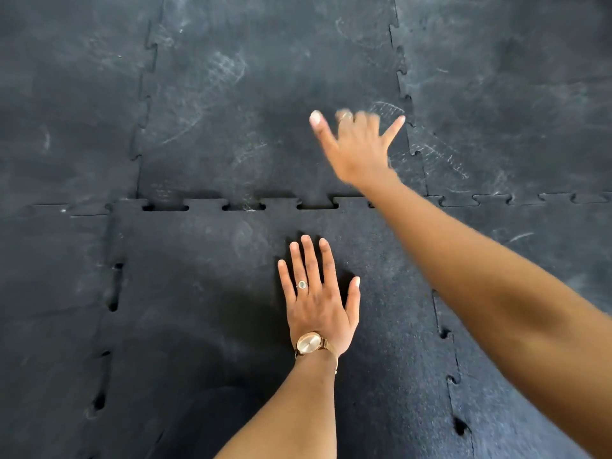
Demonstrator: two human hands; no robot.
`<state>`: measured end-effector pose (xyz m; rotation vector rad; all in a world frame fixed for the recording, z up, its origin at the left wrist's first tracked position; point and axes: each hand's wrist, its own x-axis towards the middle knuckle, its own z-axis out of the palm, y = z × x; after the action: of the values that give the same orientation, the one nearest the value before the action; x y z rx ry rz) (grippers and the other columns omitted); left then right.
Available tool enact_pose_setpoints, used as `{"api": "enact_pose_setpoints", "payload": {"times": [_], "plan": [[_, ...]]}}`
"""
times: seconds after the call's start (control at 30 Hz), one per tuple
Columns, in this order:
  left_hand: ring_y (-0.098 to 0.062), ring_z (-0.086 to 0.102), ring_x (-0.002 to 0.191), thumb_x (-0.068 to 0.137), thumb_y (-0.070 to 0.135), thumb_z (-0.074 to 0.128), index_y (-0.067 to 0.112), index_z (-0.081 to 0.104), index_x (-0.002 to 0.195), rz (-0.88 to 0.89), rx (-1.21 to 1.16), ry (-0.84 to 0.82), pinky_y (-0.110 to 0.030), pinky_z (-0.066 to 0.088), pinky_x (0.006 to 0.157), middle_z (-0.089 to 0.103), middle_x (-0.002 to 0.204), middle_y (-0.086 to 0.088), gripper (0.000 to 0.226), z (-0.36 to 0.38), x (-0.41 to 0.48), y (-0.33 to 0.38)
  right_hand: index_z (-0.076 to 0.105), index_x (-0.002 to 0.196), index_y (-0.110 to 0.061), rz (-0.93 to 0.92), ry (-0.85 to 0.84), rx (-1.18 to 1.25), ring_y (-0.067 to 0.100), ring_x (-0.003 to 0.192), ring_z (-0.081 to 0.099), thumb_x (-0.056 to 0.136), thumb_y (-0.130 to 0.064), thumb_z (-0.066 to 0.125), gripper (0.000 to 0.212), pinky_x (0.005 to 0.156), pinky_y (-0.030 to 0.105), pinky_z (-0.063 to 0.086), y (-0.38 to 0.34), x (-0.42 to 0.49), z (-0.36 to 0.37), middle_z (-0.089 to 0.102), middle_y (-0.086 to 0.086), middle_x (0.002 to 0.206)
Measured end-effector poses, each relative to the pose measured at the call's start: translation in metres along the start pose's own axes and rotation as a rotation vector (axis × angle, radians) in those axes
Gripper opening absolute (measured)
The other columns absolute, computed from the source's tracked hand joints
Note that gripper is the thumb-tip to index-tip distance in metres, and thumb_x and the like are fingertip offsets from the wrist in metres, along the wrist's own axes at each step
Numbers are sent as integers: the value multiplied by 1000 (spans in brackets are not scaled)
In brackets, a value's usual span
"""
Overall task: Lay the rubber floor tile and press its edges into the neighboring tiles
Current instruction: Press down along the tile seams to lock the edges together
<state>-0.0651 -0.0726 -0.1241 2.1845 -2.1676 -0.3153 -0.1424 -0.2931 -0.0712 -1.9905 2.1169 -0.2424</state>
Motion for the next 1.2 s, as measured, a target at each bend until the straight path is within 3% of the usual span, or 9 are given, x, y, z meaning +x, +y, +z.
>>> {"api": "enact_pose_setpoints", "payload": {"times": [0.13, 0.27, 0.37, 0.47, 0.67, 0.93, 1.07, 1.13, 1.2], "plan": [[-34, 10, 151, 98, 55, 30, 9, 18, 155, 6, 7, 8, -54, 9, 120, 11, 163, -17, 75, 2, -2, 0, 31, 151, -19, -72, 324, -13, 30, 149, 12, 97, -61, 17, 70, 115, 66, -2, 5, -3, 2, 35, 3, 153], [-33, 13, 150, 98, 55, 29, 9, 19, 155, -9, 17, -4, -54, 12, 120, 14, 162, -17, 74, -2, -1, 1, 8, 156, -19, -34, -10, -138, 34, 149, -12, 95, -66, 8, 77, 112, 70, -6, 19, -28, 55, 2, 7, 164], [-36, 29, 145, 96, 56, 35, 6, 34, 150, 47, -23, -35, -51, 19, 118, 31, 156, -20, 73, -14, 2, -2, 3, 156, -20, 2, -38, -153, 32, 149, -16, 95, -65, 7, 76, 112, 70, -5, 21, -21, 46, -2, 5, 165], [-39, 51, 127, 91, 52, 47, 7, 54, 133, 187, 8, 88, -46, 30, 108, 52, 138, -19, 62, -28, 37, -38, 2, 156, -20, -12, -33, -160, 32, 149, -16, 95, -65, 7, 76, 112, 69, -6, 20, -21, 53, -1, 5, 165], [-32, 6, 152, 91, 68, 20, 6, 14, 155, -8, 162, 30, -55, 3, 121, 14, 163, -14, 89, -28, 71, -108, 4, 156, -19, 4, -38, -157, 31, 150, -13, 95, -65, 6, 76, 113, 68, -6, 22, -21, 54, 4, 4, 164], [-30, -5, 152, 89, 70, 13, 11, 5, 156, -1, 102, 20, -55, -1, 120, 2, 164, -13, 89, -31, 74, -108, 8, 156, -17, 77, -78, 7, 24, 150, -13, 98, -62, 12, 73, 113, 66, -13, 13, -18, 48, 3, 2, 165], [-31, -5, 152, 90, 71, 15, 10, 1, 156, -13, 94, 12, -54, -2, 121, -1, 164, -17, 90, -30, 75, -109, 20, 154, -13, 116, 153, 358, 28, 150, -14, 101, -54, 21, 67, 112, 66, -14, -49, -9, 19, 13, 9, 163], [-31, -4, 152, 91, 70, 18, 8, 1, 156, -5, 85, 25, -53, -1, 121, -1, 163, -19, 92, -30, 74, -108, 32, 150, -16, -12, 292, 281, 28, 151, -3, 103, -48, 22, 59, 115, 60, -9, -75, -15, 22, 24, 5, 160], [-31, -2, 152, 91, 70, 21, 4, 2, 155, -22, 78, 34, -51, 2, 122, 0, 163, -21, 94, -30, 75, -109, 28, 152, -19, -73, 208, 77, 30, 151, 0, 102, -49, 17, 59, 117, 61, -5, -84, -31, 49, 22, 4, 161]]}}
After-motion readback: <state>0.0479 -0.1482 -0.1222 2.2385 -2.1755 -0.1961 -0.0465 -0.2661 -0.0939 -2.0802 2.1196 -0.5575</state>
